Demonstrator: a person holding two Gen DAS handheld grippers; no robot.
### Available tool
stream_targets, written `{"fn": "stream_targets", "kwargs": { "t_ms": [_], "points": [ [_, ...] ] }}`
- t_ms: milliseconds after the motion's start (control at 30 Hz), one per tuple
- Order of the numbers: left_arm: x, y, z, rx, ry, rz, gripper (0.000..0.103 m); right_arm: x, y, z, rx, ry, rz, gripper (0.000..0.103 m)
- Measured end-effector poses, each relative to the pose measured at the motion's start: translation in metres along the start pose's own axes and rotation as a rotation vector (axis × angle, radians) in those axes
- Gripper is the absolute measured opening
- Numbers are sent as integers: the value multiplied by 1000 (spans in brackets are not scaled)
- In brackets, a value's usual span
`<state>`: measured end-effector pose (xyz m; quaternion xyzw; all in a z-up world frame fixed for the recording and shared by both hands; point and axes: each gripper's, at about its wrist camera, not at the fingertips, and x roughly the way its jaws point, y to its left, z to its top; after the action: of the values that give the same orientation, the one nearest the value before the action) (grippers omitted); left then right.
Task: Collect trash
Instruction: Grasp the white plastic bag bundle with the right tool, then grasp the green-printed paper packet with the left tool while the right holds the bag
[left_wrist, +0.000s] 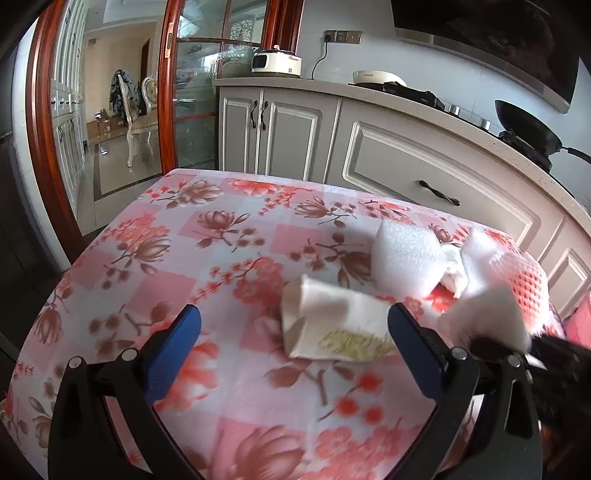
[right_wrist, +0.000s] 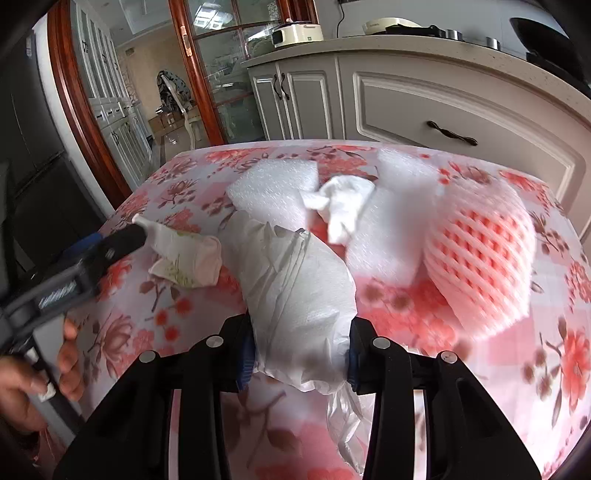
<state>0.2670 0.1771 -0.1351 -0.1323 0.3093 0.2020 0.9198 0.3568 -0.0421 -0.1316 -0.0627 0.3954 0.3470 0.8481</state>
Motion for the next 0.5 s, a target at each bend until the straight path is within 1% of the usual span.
{"fn": "stream_targets", "kwargs": {
  "t_ms": [133,233,367,433,500],
  "points": [
    [16,-14,10,-19,-1,42,98,-12,-8,-7,5,-5,-2,38],
    [29,-23,14,-10,-3,80,98,-18,-14,-8,21,-12,11,38],
    [54,-37,15,35,64,121,98,-20,-20,-10,35,-15,24,38],
    [57,-42,13,72,87,143,98,-21,-21,-11,37,-18,26,38],
    [53,-41,10,99,86,153,98,-22,-22,-11,50,-26,31,38]
  ]
}}
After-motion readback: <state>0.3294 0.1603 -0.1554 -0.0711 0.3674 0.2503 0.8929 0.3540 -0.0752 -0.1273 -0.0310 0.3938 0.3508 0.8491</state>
